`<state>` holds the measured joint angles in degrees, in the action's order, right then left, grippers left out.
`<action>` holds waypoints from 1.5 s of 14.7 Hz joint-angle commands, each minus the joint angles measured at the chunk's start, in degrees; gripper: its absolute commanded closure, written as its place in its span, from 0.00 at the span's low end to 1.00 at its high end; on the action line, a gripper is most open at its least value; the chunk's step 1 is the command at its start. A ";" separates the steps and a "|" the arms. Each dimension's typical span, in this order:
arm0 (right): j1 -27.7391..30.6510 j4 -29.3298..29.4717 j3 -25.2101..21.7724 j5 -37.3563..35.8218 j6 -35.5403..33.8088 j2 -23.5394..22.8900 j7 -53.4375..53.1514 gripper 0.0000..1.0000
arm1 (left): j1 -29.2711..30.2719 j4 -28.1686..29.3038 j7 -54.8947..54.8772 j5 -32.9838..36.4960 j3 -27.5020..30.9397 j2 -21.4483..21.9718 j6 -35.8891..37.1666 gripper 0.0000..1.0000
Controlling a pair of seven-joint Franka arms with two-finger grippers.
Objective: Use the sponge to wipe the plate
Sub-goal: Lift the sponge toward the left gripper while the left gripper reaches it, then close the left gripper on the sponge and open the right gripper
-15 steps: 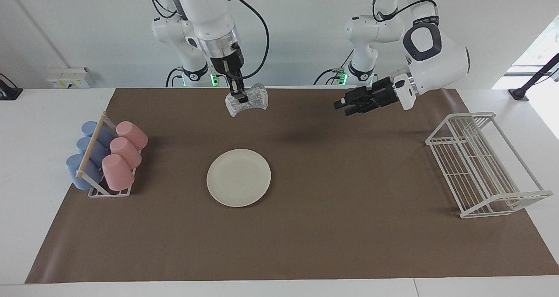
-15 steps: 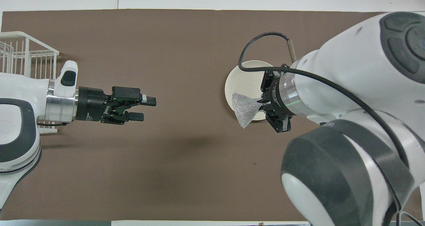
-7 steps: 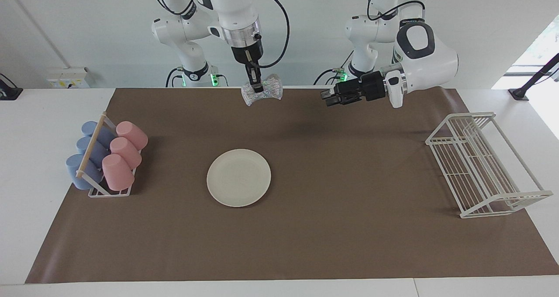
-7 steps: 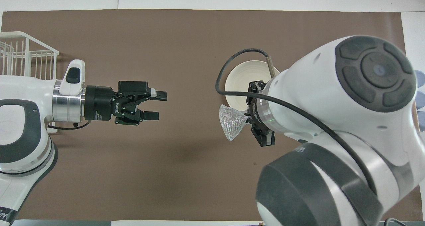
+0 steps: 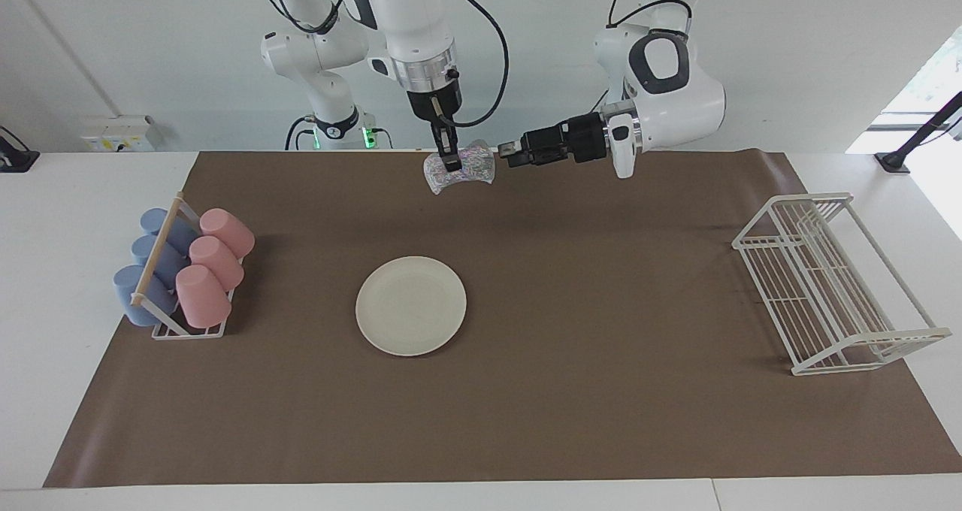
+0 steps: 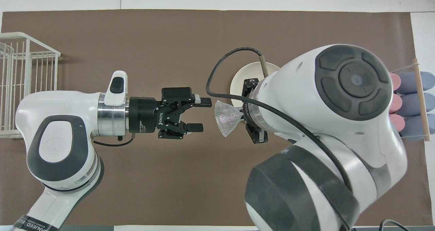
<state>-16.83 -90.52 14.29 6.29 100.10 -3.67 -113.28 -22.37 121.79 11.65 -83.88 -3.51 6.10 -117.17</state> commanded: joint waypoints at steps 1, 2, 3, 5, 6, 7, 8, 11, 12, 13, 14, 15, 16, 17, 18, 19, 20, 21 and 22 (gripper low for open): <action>-0.22 -0.27 0.21 -1.54 0.71 0.06 -1.51 1.00 | -5.13 2.04 0.57 -2.87 0.88 1.64 -6.39 0.00; -0.22 -0.27 0.21 -1.54 0.54 0.06 -1.51 1.00 | -5.75 2.04 0.40 -2.96 0.88 1.46 -6.92 0.01; -0.22 -0.27 0.21 -1.54 0.45 0.06 -1.51 1.00 | -5.76 1.87 0.22 -3.13 0.88 1.29 -7.10 0.05; -0.22 -0.27 0.21 -1.54 0.71 0.06 -1.51 1.00 | -5.76 1.61 -1.70 -4.10 0.88 1.02 -7.80 0.22; -0.22 -0.18 0.21 -1.54 0.63 0.06 -1.51 1.00 | -5.85 1.69 -2.59 -4.10 0.88 1.02 -8.33 0.48; -0.22 -0.18 0.21 -1.54 0.63 0.06 -1.51 1.00 | -5.93 1.69 -2.68 -4.19 0.88 1.02 -8.51 0.81; -0.22 -0.18 0.21 -1.54 0.71 0.06 -1.51 1.00 | -5.85 1.52 -2.68 -4.36 0.88 1.02 -8.51 1.00; -0.22 -0.18 0.21 -1.54 0.63 0.06 -1.51 1.00 | -5.94 1.43 -2.59 -5.33 0.88 0.93 -9.21 1.00; -0.22 -0.10 0.21 -1.45 0.45 0.06 -1.42 1.00 | -6.02 1.52 -2.68 -5.33 0.88 1.02 -9.21 1.00; -0.13 -0.01 0.21 -1.36 0.36 0.06 -1.33 1.00 | -6.02 1.52 -2.59 -5.33 0.96 1.02 -9.13 1.00; 0.21 0.08 0.21 -0.93 0.27 0.15 -1.07 1.00 | -6.02 1.52 -2.59 -5.33 0.96 1.02 -9.04 1.00; 0.57 -0.01 0.12 -0.49 0.10 0.41 -0.54 0.85 | -5.94 1.52 -2.59 -5.24 0.96 1.11 -9.04 1.00; 0.57 -0.70 -0.05 -1.35 0.18 1.02 0.50 0.01 | -5.94 1.60 -2.59 -5.24 0.96 1.11 -9.04 1.00; 0.92 -1.15 -0.05 -1.54 0.10 1.64 3.13 0.00 | -5.94 1.61 -2.51 -5.24 0.96 1.20 -8.86 1.00; 1.79 -1.50 -0.05 -1.54 -0.08 2.08 6.37 0.00 | -5.94 1.61 -2.51 -5.24 0.96 1.20 -8.95 1.00; 2.50 -1.76 -0.05 -1.54 -0.77 2.61 10.49 0.00 | -5.94 1.61 -2.51 -5.24 0.96 1.20 -8.86 1.00; 3.63 -2.11 -0.14 -1.54 -3.22 2.96 16.10 0.00 | -5.94 1.61 -2.42 -5.24 0.96 1.28 -8.95 1.00; 4.69 -2.12 -0.23 -1.45 -4.98 3.40 21.64 0.00 | -5.94 1.61 -2.42 -5.24 1.05 1.29 -9.04 1.00; 5.57 -2.03 -0.66 -1.45 -6.57 3.58 28.40 0.00 | -5.94 1.61 -2.33 -5.16 1.05 1.29 -9.04 1.00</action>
<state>-13.66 -90.63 13.78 5.59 95.69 -2.21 -95.65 -27.31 122.27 9.98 -88.06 -3.17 6.11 -124.98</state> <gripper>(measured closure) 0.383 0.952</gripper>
